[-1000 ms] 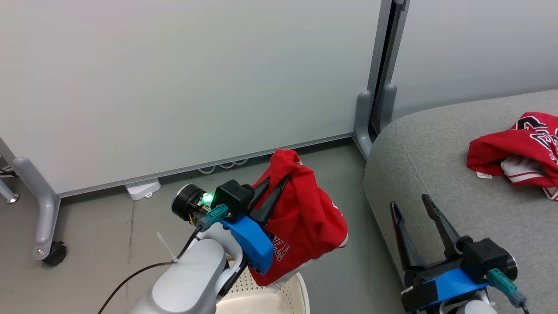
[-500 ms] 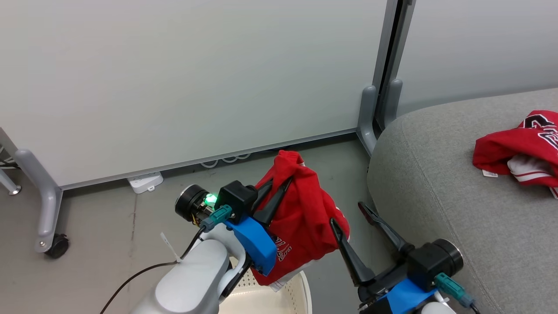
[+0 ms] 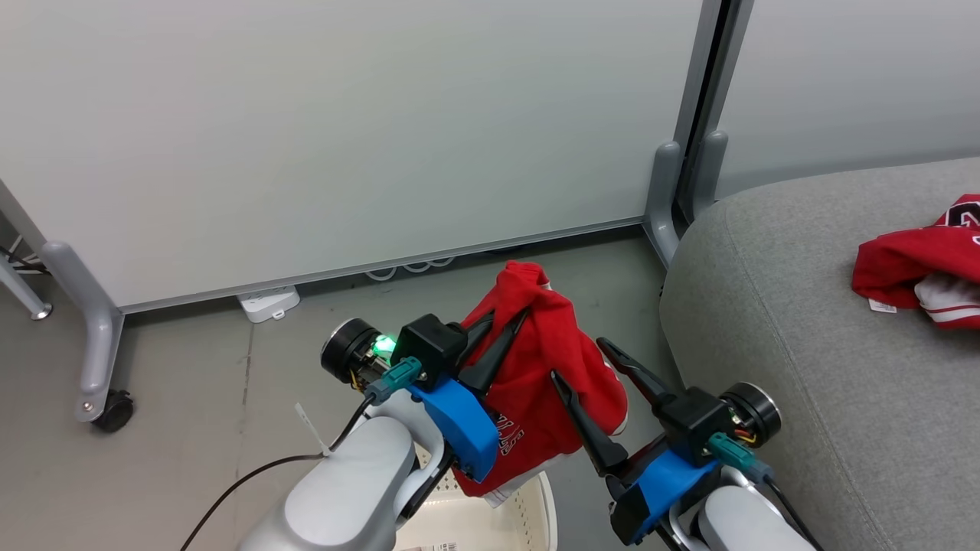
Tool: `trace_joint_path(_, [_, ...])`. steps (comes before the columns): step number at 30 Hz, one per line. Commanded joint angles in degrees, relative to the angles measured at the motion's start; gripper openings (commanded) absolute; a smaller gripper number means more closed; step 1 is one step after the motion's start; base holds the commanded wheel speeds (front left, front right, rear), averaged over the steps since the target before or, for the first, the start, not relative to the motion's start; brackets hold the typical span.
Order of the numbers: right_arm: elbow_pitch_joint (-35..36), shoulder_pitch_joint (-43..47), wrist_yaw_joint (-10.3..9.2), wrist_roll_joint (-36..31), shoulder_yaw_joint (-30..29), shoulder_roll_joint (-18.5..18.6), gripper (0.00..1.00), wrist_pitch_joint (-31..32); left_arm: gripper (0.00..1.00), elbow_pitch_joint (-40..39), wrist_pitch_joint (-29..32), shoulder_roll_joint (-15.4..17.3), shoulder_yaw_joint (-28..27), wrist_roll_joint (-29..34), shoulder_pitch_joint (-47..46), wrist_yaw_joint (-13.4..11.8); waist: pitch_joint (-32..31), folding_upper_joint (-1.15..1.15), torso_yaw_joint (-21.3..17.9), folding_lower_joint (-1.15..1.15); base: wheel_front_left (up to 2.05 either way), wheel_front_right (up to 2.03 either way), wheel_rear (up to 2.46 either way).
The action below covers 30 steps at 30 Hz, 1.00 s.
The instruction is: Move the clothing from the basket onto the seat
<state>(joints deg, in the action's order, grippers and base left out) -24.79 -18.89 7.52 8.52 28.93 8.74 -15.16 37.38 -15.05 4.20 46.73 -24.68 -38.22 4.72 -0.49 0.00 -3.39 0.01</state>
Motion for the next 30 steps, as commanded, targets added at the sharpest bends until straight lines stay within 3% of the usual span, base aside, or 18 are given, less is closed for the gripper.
trace_joint_path(1, [-1.5,-1.2,-0.05,-0.6,0.5,-0.3,1.0,0.0,0.0,-0.1,-0.2,-0.1,0.1,-0.1,-0.8,0.1,0.2,0.0,0.3,-0.01,0.0,0.0,0.0])
trace_joint_path(14, [-14.1,-7.0,-0.06,-2.2,2.4,-3.2,1.0,0.0,0.0,-0.1,-0.2,-0.8,1.1,-0.3,-1.3,0.4,1.0,0.0,1.0,-0.01,0.0,0.0,0.0])
trace_joint_path(15, [-15.0,-7.2,-0.06,-2.1,2.5,-3.4,0.42,0.0,0.0,-0.1,-0.2,-0.8,1.2,-0.3,-1.4,0.4,1.0,0.0,1.0,-0.01,0.0,0.0,0.0])
trace_joint_path(16, [-15.6,-7.4,-0.06,-1.9,2.6,-3.6,0.05,0.0,0.0,0.0,-0.2,-0.9,1.2,-0.4,-1.4,0.4,1.0,0.0,1.1,-0.01,0.0,0.0,0.0])
trace_joint_path(17, [-16.0,-7.6,-0.06,-1.7,2.7,-3.7,0.0,0.0,0.0,0.0,-0.2,-0.9,1.3,-0.4,-1.4,0.4,1.0,0.0,1.1,-0.01,0.0,0.0,0.0])
trace_joint_path(30, [-16.0,-8.1,-0.06,-0.8,3.2,-3.9,0.0,0.0,0.0,0.3,-0.2,-1.1,1.1,-0.1,-1.4,0.4,0.9,0.0,1.0,-0.01,0.0,0.0,0.0])
